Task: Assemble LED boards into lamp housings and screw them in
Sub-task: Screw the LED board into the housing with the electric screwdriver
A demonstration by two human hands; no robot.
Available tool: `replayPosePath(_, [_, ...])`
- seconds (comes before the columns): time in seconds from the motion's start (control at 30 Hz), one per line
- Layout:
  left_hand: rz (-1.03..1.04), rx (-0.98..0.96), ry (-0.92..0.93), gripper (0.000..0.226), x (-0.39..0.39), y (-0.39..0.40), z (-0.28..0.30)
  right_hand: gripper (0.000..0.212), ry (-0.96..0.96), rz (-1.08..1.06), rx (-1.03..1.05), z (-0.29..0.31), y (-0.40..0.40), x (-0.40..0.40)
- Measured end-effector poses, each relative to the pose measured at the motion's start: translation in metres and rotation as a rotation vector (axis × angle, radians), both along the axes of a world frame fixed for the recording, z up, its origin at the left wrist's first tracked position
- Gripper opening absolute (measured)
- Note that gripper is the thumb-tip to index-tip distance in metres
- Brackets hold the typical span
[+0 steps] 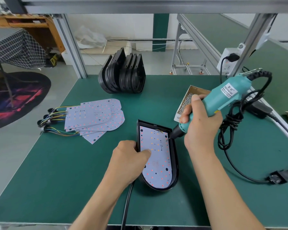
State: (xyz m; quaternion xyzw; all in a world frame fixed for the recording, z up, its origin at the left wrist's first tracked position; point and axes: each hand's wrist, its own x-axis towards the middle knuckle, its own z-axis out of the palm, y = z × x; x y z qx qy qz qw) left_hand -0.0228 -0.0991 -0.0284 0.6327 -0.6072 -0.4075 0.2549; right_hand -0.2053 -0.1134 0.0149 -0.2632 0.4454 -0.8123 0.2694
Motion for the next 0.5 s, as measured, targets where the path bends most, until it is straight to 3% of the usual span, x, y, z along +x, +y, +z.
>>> replayPosePath(0.2, [-0.007, -0.011, 0.001, 0.029, -0.0013, 0.0007, 0.0014, 0.032, -0.115, -0.167, 0.039, 0.0005, 0.0044, 0.0022])
replayPosePath(0.5, [-0.003, -0.026, -0.017, 0.031, -0.0022, 0.0013, 0.0027, 0.029, -0.102, -0.207, 0.051, 0.0022, 0.0044, 0.0056])
